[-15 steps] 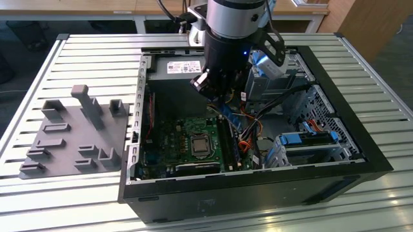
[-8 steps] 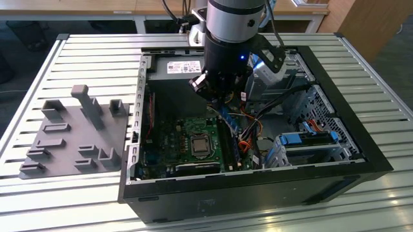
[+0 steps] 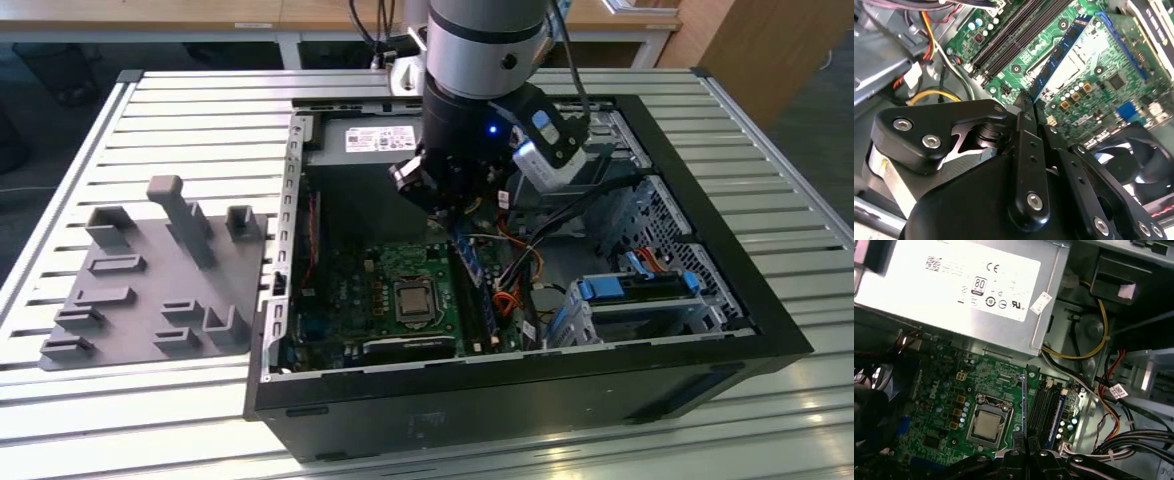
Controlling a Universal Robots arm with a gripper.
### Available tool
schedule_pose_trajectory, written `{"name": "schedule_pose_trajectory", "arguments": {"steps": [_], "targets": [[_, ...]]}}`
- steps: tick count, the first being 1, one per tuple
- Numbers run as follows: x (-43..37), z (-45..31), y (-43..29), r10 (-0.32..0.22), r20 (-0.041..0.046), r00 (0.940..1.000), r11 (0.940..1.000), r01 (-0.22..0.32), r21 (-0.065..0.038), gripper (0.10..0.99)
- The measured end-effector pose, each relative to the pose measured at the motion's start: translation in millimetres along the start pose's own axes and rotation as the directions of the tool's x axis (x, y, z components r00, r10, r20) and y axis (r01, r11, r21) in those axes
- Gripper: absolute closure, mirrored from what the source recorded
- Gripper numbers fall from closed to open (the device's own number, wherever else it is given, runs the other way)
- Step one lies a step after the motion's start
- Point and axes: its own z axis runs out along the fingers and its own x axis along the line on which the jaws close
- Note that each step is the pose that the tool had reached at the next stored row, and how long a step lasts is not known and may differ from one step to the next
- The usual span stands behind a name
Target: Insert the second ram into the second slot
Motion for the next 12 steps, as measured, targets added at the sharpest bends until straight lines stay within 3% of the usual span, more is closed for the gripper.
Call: {"name": "schedule_pose_trajectory", "arguments": {"steps": [5, 12], "targets": [[0.0, 5.3, -0.2, 0.091, 0.0032, 0.9958, 0.9958, -0.091, 0.000, 0.949], [-0.8, 14.6, -0.7, 0.197, 0.0071, 0.9803, 0.9804, -0.197, 0.000, 0.949]]}}
